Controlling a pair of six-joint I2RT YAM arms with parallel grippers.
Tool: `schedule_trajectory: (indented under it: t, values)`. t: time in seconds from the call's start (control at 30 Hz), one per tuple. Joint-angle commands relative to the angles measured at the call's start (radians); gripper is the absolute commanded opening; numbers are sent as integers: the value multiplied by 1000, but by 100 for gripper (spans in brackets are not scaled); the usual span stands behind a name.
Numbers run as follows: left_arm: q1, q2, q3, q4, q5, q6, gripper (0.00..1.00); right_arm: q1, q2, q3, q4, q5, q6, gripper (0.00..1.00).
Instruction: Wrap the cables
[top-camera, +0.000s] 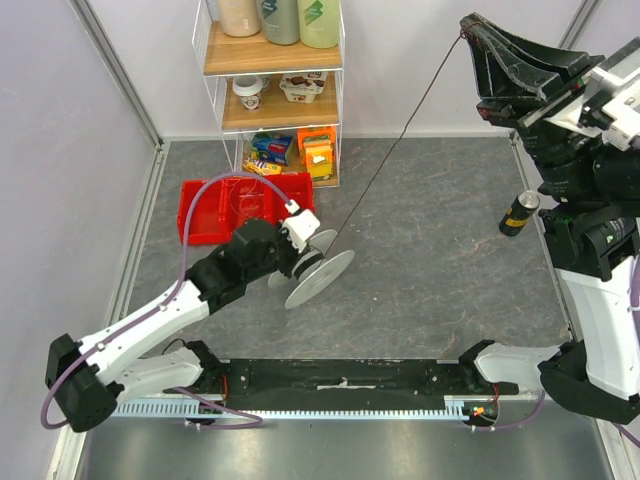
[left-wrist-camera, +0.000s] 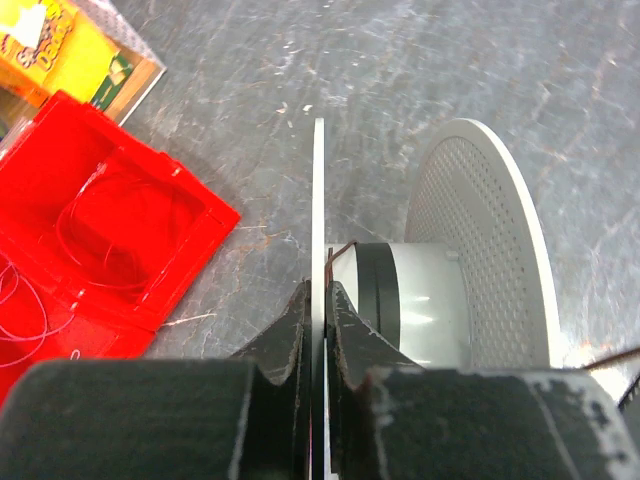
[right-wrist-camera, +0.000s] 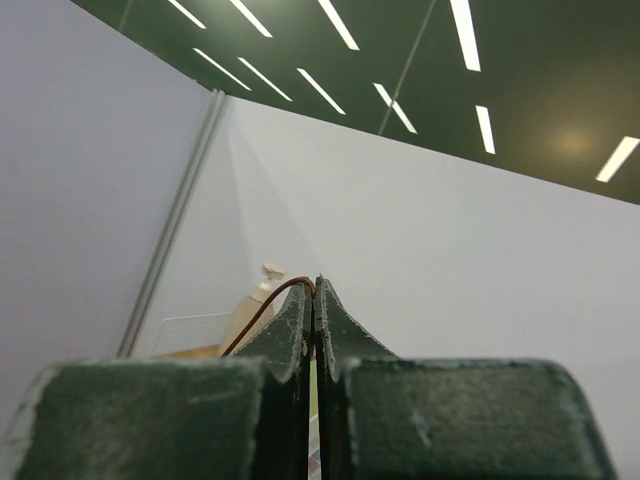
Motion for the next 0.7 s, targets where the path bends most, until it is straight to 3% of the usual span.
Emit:
schedule_trajectory:
  t: [0.0, 0.27, 0.67]
  values:
    - [-5, -123, -49, 33, 170, 188, 2, 2, -4, 1, 23, 161, -102, 0]
    - [-7, -303, -83, -122, 360, 251, 1, -11, -15, -131, 23, 328, -260, 0]
    - [-5, -540, -8, -355, 382, 88, 1, -454, 70, -265, 73, 138, -90, 0]
